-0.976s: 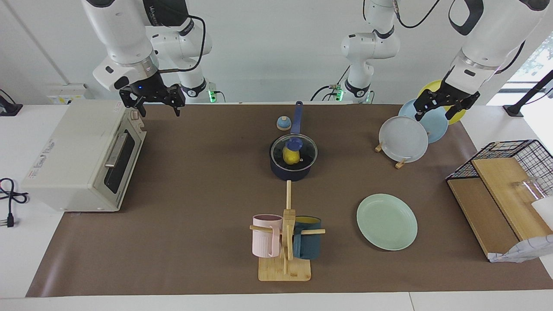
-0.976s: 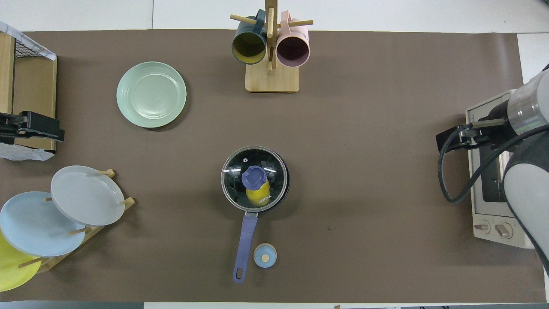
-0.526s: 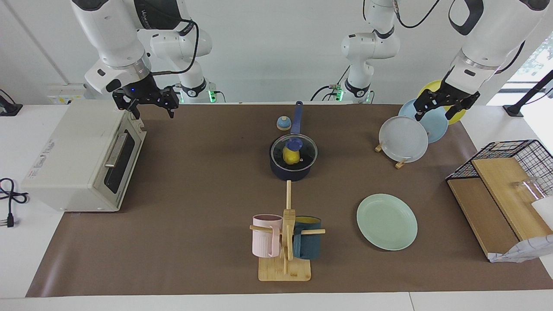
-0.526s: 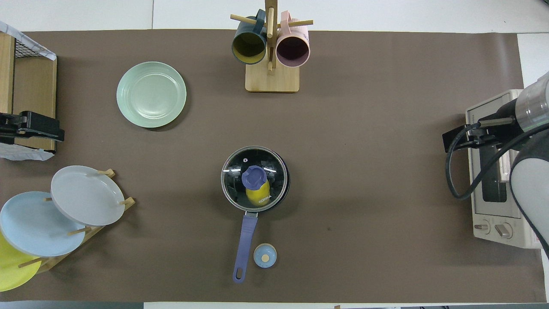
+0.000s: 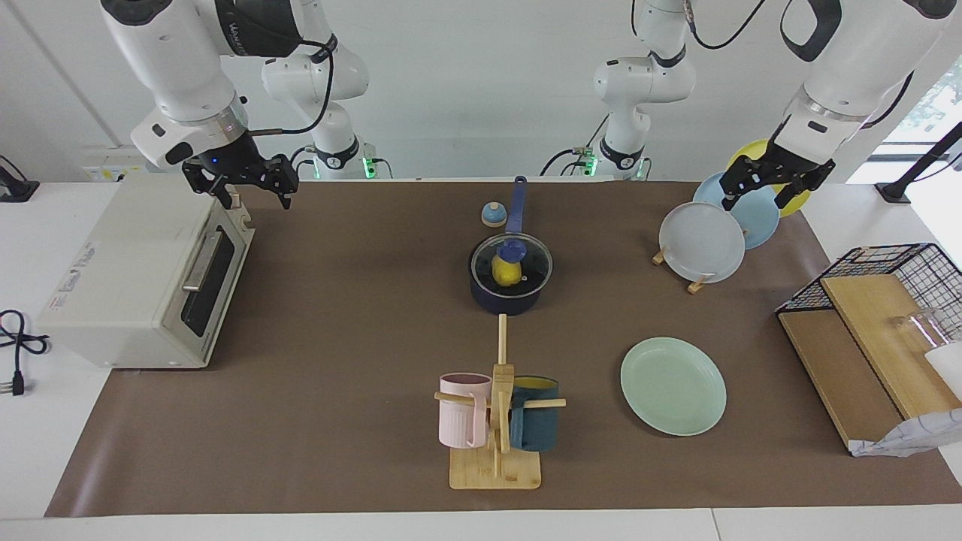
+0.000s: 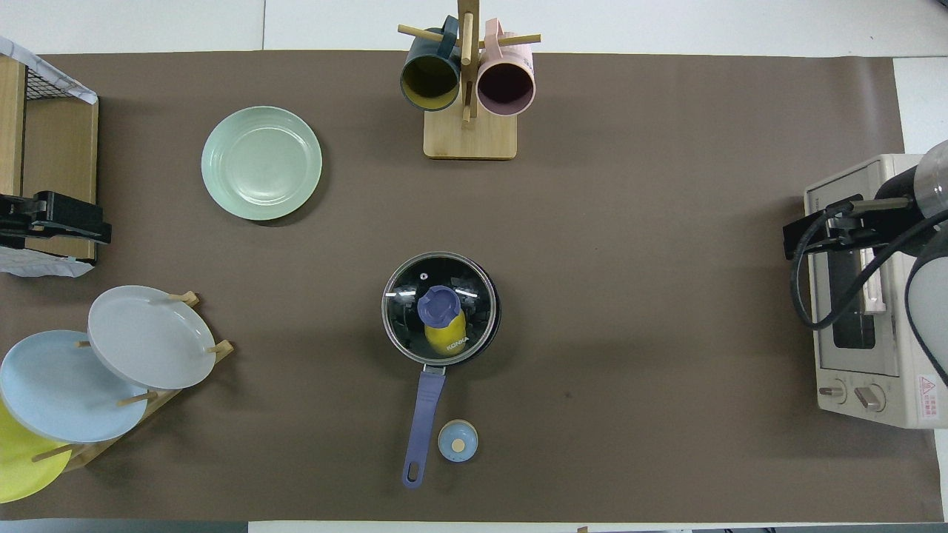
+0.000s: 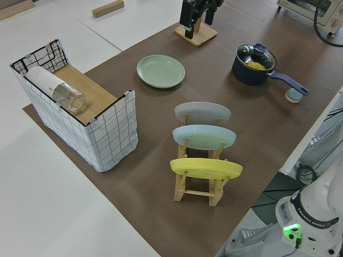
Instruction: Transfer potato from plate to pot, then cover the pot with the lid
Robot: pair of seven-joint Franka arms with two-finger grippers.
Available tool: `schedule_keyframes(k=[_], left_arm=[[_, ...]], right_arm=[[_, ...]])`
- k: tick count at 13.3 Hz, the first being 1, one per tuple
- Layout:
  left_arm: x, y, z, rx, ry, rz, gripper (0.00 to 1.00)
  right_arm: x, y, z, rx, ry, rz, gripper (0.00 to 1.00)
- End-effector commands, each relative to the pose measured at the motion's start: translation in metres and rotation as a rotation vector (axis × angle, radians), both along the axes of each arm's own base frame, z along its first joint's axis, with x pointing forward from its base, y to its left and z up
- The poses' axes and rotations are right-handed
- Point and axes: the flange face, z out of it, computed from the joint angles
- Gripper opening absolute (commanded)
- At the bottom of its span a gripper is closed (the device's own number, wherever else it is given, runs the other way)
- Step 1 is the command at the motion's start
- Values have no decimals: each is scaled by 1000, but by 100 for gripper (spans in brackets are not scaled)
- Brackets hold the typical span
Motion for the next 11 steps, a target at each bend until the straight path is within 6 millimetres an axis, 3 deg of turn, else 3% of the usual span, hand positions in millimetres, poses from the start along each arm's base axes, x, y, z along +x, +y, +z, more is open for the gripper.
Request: schedule_keyframes(k=[1, 11], left_arm=[[-6, 1, 3, -9, -1, 12, 100], [-6, 1, 3, -9, -1, 12, 100]], right_arm=[[0, -26, -4, 28, -5, -31, 100], [0, -25, -1, 29, -5, -5, 100]])
